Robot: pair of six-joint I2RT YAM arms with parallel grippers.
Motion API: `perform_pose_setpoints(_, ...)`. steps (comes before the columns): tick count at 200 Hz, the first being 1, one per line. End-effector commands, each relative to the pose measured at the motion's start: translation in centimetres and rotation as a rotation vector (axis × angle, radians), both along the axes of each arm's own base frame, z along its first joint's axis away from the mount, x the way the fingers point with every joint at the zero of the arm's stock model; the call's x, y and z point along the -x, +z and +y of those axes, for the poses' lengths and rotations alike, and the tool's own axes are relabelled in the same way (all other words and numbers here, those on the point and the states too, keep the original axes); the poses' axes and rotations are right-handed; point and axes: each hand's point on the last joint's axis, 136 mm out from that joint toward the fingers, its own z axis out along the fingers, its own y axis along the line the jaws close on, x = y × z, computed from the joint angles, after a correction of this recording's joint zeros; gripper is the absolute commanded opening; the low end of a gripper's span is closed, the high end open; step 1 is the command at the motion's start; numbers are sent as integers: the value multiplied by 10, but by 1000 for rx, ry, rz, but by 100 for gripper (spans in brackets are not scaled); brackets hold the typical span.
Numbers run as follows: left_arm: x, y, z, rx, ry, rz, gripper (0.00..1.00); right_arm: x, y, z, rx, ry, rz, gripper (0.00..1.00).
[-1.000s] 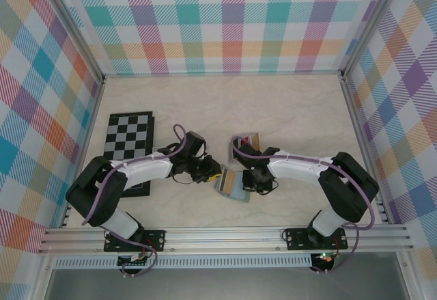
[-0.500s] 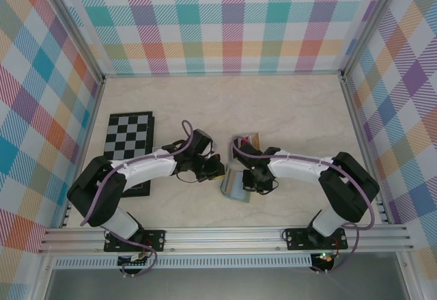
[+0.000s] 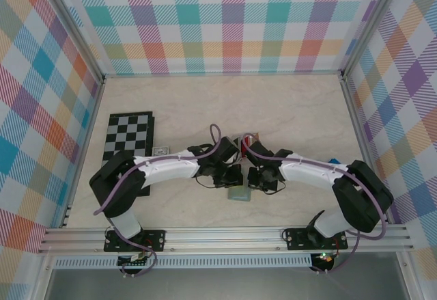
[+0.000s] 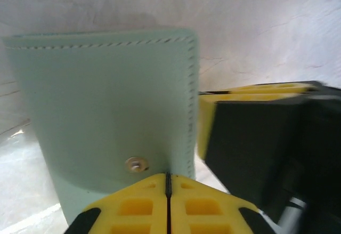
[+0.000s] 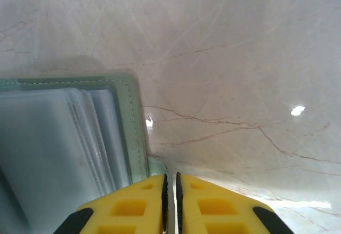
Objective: Put the credit cards into the card holder
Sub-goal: Close the card holder at the bottom-center of the table.
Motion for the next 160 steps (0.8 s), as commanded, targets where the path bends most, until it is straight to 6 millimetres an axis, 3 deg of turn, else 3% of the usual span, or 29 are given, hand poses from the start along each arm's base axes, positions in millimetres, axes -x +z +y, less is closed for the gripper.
perform_pose_setpoints(1,5,9,-23,89,-58,-2,28,0,7,-12,2,-21,-8,20)
perform_pose_setpoints(15,9,18,-38,170,-90,30,31,1,8,-17,16,-28,2,25)
perform_pose_setpoints(34,1,27,-31,159,-32,-24,36,1,11,-20,24,-21,5,27)
perform_pose_setpoints(67,-9,44,7,28,14,-156,40,1,18,-17,-2,-10,0,27)
perform_pose_setpoints(94,-17,54,40,-20,82,-235,51,0,25,-14,-25,8,-7,27)
perform_pose_setpoints(131,-26,39,82,-95,177,-219,50,1,30,-10,-48,16,-6,27)
perform_pose_setpoints(160,-19,22,72,-61,128,-137,48,0,33,-13,-40,18,-14,25)
